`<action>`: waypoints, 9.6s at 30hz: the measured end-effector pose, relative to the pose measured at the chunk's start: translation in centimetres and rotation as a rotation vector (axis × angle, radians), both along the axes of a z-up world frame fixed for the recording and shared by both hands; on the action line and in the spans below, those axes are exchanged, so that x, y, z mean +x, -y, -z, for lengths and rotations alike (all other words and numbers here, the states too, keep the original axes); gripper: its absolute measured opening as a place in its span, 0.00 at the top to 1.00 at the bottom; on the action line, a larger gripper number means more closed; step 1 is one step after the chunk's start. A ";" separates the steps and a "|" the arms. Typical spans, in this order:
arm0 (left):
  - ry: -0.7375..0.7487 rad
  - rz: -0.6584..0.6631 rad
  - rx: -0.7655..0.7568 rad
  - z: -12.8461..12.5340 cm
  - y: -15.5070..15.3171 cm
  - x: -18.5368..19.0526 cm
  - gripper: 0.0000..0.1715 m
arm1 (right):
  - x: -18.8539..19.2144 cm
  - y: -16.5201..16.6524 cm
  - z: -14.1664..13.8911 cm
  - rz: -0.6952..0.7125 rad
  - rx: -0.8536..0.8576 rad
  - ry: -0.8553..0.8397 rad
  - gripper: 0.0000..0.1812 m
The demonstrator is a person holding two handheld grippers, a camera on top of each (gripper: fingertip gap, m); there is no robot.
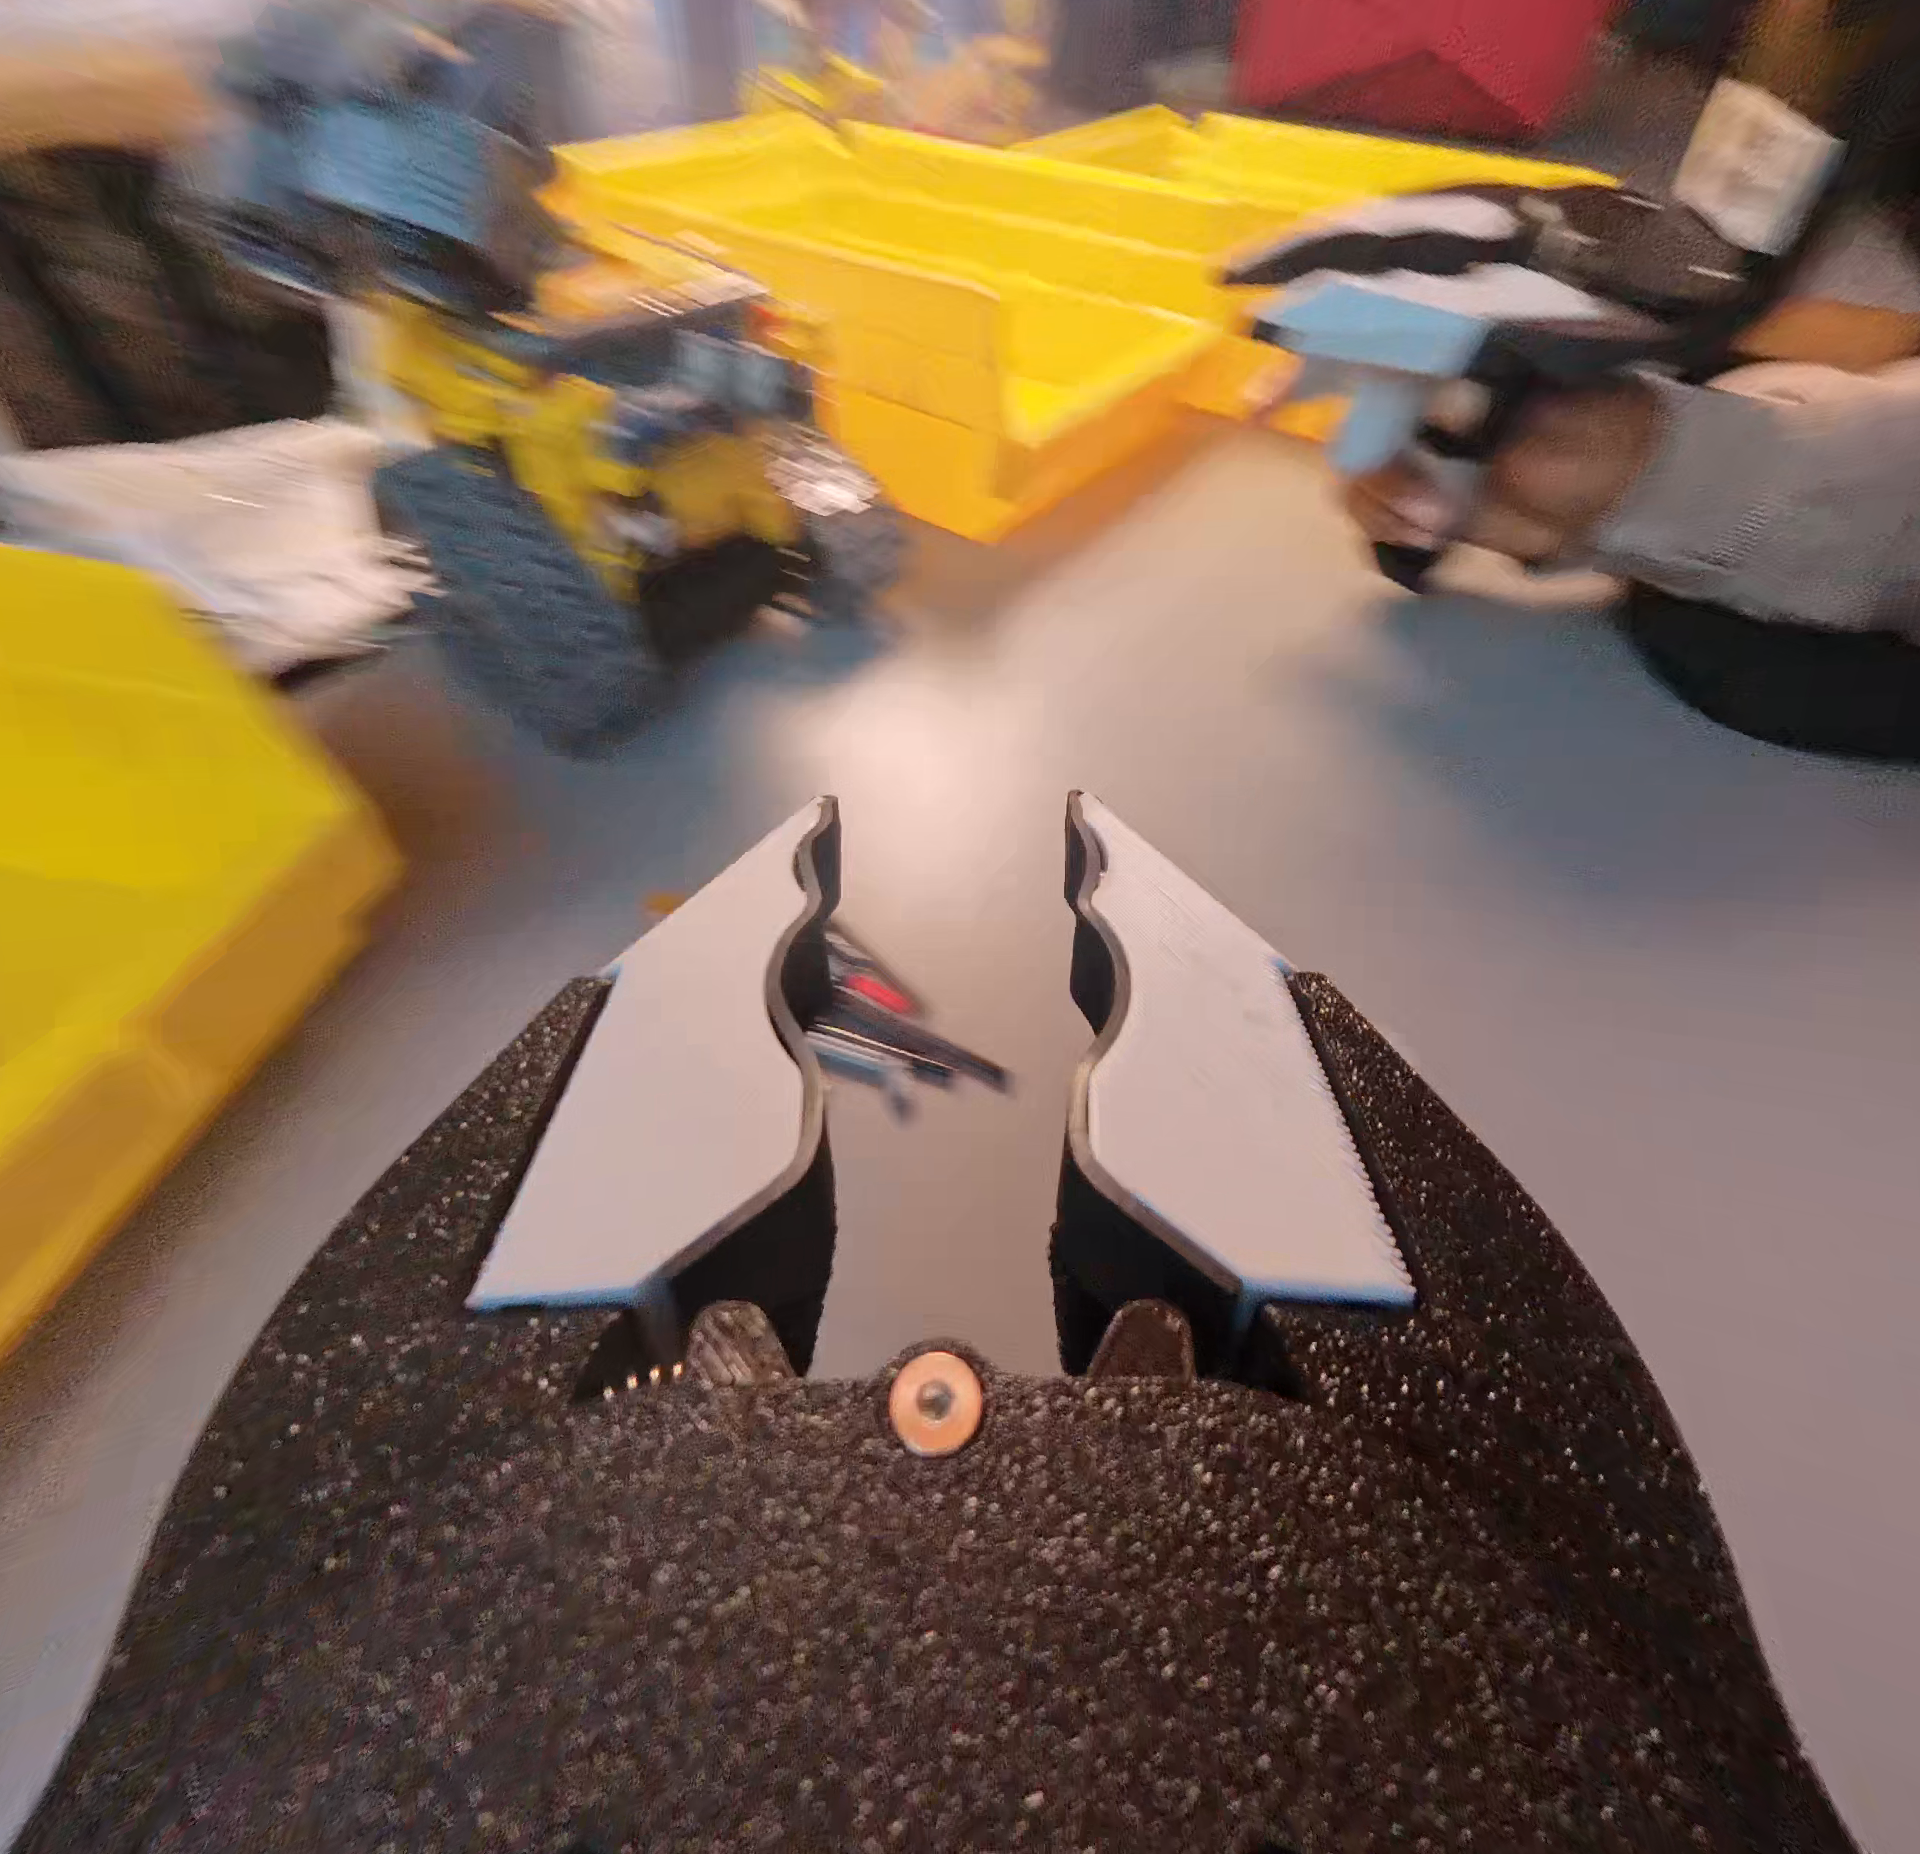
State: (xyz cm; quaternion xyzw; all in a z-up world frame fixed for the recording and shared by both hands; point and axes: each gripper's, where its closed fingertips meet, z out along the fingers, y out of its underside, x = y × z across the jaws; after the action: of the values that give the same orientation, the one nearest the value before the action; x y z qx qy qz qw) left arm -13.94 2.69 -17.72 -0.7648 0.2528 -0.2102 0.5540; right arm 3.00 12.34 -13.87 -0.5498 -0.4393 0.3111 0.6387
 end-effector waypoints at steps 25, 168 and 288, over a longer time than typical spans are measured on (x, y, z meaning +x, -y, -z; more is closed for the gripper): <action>-0.489 0.440 -0.210 7.8 6.9 8.8 0.98 | -1.1 1.8 2.1 -0.020 0.062 0.155 0.91; -0.169 -0.736 0.208 -12.4 -31.1 -13.8 0.69 | -8.2 -6.0 -8.7 0.031 0.014 -0.032 0.86; -0.223 -0.751 0.182 -11.4 -29.4 -12.8 0.81 | -0.8 -3.7 -8.8 0.120 -0.101 -0.035 0.86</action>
State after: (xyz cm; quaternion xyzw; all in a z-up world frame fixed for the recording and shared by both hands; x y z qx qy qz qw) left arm -26.73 32.08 -6.37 -0.7701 0.0319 0.1145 0.6267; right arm 2.17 16.07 -5.06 -0.6010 -0.3781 0.3037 0.6352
